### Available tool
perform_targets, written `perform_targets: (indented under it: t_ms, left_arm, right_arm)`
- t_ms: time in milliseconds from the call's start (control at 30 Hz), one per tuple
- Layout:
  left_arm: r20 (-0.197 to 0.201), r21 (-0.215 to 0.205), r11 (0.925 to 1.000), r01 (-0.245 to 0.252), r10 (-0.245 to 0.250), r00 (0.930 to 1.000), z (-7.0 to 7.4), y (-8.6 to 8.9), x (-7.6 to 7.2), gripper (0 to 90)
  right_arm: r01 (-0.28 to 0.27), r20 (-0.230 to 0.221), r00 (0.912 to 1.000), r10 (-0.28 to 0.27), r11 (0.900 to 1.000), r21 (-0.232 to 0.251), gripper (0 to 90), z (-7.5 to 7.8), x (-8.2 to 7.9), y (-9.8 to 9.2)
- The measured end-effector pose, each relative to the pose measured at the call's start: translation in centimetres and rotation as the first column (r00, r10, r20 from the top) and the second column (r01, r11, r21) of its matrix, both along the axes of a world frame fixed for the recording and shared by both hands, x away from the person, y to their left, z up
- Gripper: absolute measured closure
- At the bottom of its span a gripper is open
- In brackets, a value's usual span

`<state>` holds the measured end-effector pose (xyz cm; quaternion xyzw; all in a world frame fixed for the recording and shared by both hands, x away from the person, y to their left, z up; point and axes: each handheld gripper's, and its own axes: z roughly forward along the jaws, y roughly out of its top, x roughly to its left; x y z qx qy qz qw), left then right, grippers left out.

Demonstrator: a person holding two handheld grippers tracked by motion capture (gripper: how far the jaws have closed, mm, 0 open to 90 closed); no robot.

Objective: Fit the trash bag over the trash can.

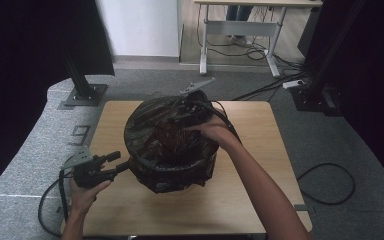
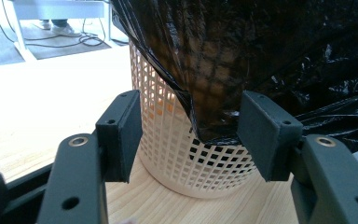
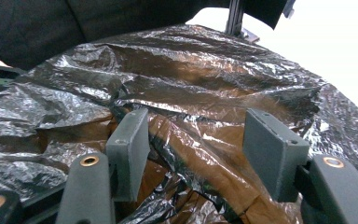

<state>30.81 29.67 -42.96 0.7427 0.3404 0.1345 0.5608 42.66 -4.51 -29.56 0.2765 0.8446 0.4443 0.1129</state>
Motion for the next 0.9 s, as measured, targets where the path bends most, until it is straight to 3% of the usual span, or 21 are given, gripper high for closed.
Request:
perform_targets:
  t_ms: [200,467,667,900]
  left_arm:
    - [0.002,-0.012,0.9999,0.000,0.000,1.0000,0.0,0.2,0.0,40.2]
    - [-0.002,-0.018,0.9998,0.004,-0.004,1.0000,-0.1,0.4,0.0,40.3]
    - [-0.001,-0.023,0.9997,0.000,0.000,1.0000,0.0,0.6,-0.1,40.5]
    - [-0.005,-0.027,0.9996,-0.006,0.005,1.0000,-0.1,0.8,-0.1,40.8]
  right_arm:
    - [0.013,-0.007,0.9999,-0.013,1.000,-0.005,41.2,-0.3,0.8,0.6]
    - [-0.023,-0.024,0.9995,0.023,1.000,-0.012,45.8,-1.4,1.6,1.5]
    - [-0.063,-0.049,0.9971,0.058,0.993,-0.095,47.4,-3.2,2.2,3.0]
    - [-0.075,-0.074,0.9952,0.065,0.986,-0.148,42.9,-4.6,3.0,4.0]
